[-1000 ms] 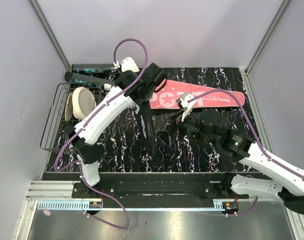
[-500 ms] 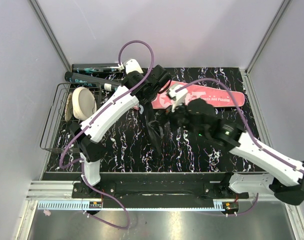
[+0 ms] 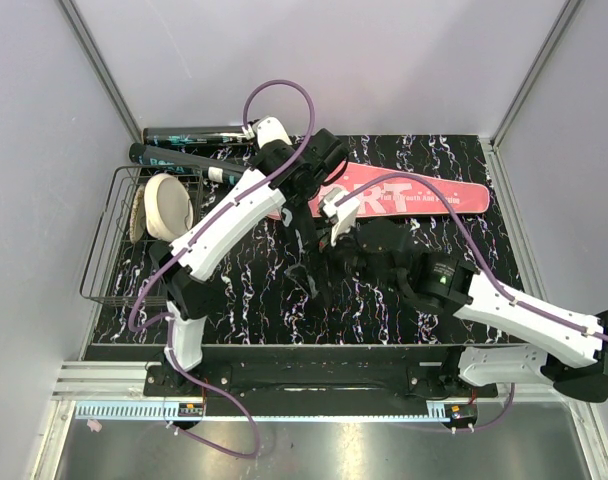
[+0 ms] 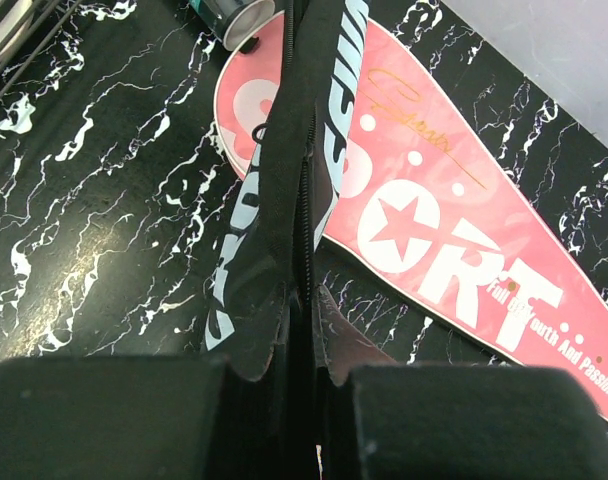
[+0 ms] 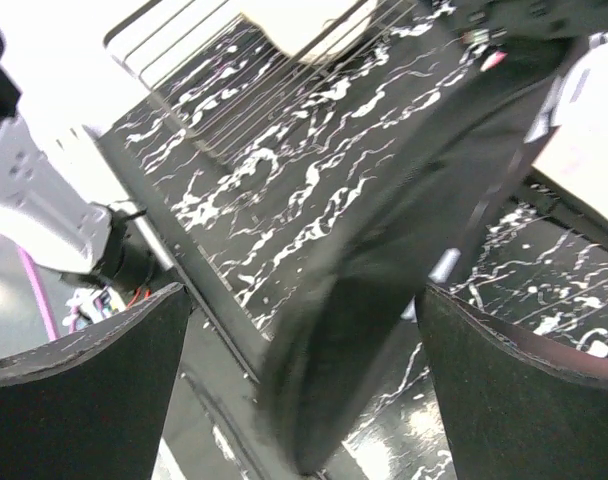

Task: Pack up the badminton gear
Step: Zip the racket bag at the center of the board.

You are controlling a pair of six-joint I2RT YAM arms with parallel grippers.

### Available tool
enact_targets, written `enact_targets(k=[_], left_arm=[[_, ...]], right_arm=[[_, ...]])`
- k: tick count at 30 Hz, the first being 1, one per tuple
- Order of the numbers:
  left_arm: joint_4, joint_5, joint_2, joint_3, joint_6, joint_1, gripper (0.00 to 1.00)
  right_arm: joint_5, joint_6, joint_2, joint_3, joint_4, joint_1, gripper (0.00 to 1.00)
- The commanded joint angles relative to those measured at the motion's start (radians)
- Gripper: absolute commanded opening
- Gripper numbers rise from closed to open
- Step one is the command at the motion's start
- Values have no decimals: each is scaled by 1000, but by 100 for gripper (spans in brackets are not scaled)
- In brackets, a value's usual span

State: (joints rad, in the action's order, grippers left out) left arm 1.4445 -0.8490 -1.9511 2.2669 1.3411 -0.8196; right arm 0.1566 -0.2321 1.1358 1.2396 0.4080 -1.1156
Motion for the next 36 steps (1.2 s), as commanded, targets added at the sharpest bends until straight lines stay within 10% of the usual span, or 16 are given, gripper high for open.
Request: enact_targets(k=[1, 7, 13, 17, 19, 24, 29, 36], left_arm=[[77, -120, -14, 69, 35, 13, 0], [91, -102, 1, 72, 52, 11, 0], [-14, -52, 111, -18, -14, 5, 2], [-408, 74, 344, -315, -379, 2, 76], [-735, 169, 530, -538, -643, 4, 99], [-1272, 612, 915, -894, -1135, 10, 99], [-1236, 1084, 995, -1015, -1422, 76, 99], [-1225, 1166, 974, -1181, -1839, 83, 99]], right_arm=[[33, -33, -28, 0, -20, -62, 100], [463, -87, 83, -14, 95, -66, 90], [630, -69, 84, -37, 60, -66, 25], [581, 40, -23, -110, -32, -64, 0], [496, 147, -118, -153, -96, -59, 0], [260, 321, -315, -247, -144, -6, 0], [100, 356, -502, -339, -123, 49, 0], [1, 295, -551, -342, -2, 57, 0]])
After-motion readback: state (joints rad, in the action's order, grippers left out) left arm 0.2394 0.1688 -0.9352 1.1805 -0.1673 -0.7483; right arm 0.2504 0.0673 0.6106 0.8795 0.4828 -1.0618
